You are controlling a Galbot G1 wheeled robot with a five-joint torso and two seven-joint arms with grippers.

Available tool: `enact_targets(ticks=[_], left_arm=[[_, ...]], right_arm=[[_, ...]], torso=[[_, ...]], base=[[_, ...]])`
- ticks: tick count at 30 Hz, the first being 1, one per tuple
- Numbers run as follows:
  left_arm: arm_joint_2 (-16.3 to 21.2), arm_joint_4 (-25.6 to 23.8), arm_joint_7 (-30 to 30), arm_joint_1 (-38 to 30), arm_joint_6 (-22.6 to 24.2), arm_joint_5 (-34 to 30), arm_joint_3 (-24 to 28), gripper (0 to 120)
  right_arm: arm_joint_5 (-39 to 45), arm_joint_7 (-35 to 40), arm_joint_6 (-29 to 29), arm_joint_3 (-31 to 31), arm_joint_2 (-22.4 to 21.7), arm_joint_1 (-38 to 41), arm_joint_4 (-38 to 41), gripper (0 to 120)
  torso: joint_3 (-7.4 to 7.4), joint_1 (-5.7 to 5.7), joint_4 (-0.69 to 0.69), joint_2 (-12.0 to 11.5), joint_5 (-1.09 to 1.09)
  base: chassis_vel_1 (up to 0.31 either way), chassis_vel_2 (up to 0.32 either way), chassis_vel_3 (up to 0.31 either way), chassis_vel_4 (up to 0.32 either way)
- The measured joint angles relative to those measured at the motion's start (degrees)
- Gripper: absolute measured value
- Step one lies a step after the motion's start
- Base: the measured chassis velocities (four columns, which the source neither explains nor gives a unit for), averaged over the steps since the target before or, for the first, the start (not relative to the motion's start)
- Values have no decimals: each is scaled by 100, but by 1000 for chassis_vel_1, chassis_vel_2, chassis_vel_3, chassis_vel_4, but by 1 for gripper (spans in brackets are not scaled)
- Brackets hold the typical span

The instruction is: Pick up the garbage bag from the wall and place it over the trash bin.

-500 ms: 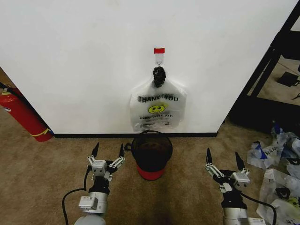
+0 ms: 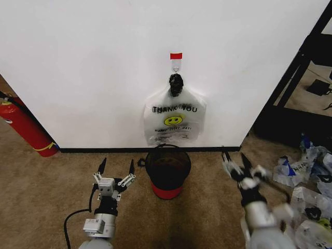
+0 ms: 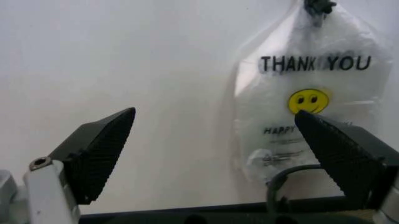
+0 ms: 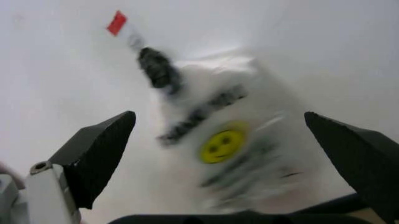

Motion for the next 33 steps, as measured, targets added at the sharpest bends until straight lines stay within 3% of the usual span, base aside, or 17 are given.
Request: enact_targets(ticks=[4,7,14,22,33], left_arm=[[44,-38,-7,101,29,-26,-264,100],[8,-85,-9,177,48,-33,-410,100],[-226,-184,-3,430,55,58,-682,100],[-444,-162,10,412,138,216,-609,100],[-536,-196,11,434,136,224,-624,100]], right_arm=[[848,-55,-629,-552,-191,1290,-663,100],[1075,-29,-716,-846,-113,2000,-1126,100],[1586,80,-724,-1235,493,3560,-2523,100],[1675,91,-670,-1460,777,4451,-3426,100],[1562,165,-552,-1638,932,4742,-3810,95]], torso=[[0,0,0,0,-1],[1,0,2,0,-1],[0,0,1,-1,-2],[0,1,0,-1,-1],[0,0,-1,-1,-1]], base=[[0,0,0,0],[0,0,0,0],[0,0,0,0],[0,0,0,0],[0,0,0,0]])
